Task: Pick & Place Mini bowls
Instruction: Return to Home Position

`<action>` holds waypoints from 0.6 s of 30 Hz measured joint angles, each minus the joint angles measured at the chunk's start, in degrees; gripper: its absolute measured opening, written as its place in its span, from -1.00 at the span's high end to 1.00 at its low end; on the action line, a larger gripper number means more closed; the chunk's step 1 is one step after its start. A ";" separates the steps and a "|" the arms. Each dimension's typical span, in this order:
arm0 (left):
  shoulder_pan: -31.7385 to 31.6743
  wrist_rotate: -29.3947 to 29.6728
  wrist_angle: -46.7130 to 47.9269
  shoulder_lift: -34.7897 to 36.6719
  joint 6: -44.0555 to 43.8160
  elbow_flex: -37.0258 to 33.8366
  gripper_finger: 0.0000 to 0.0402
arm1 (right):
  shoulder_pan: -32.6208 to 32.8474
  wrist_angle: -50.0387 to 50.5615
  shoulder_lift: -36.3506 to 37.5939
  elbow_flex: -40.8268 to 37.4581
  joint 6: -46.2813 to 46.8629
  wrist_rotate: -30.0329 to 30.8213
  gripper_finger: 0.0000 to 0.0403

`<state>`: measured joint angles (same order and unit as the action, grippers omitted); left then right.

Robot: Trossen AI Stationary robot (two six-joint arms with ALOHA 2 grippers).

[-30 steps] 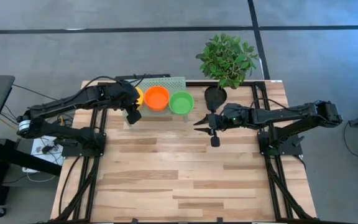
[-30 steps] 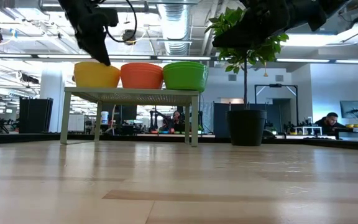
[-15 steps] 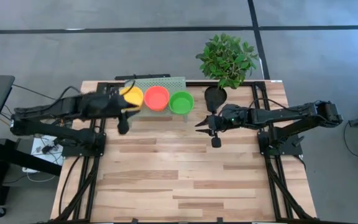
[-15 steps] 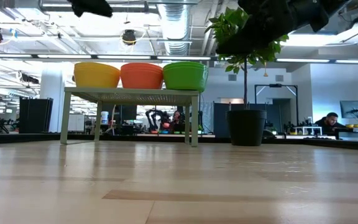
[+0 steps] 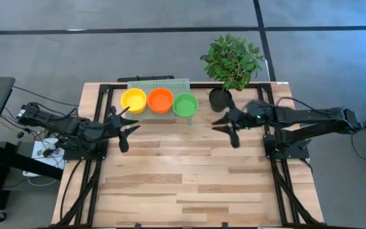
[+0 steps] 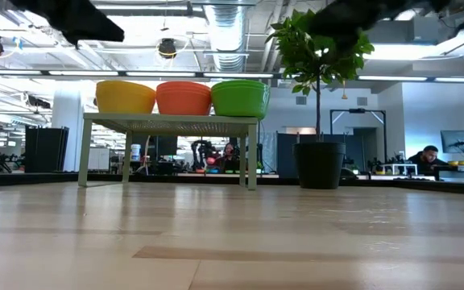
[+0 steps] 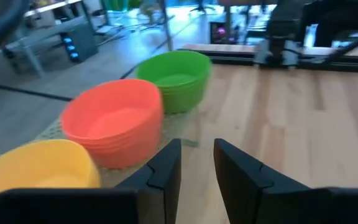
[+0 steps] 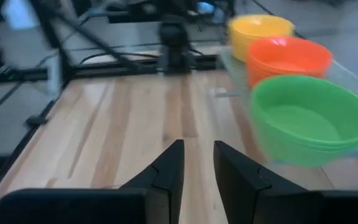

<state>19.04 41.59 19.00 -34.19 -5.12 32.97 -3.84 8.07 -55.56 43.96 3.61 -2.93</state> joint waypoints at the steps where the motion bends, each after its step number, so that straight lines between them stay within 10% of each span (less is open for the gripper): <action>1: 0.91 0.00 0.04 0.84 -0.02 -0.64 0.52 | 0.75 -0.12 1.63 -1.37 -1.46 -0.01 0.60; 12: 5.45 0.00 -4.29 20.00 -1.19 -12.12 0.52 | 0.15 -8.45 26.03 -21.31 -2.15 0.05 0.60; 18: 5.19 -15.61 -21.99 26.80 6.17 -24.00 0.52 | -0.11 -9.93 37.80 -28.15 -1.28 -0.35 0.60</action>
<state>24.23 25.98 -2.99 -7.40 1.05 8.97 -3.95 -1.86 -17.77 15.81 2.33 -3.28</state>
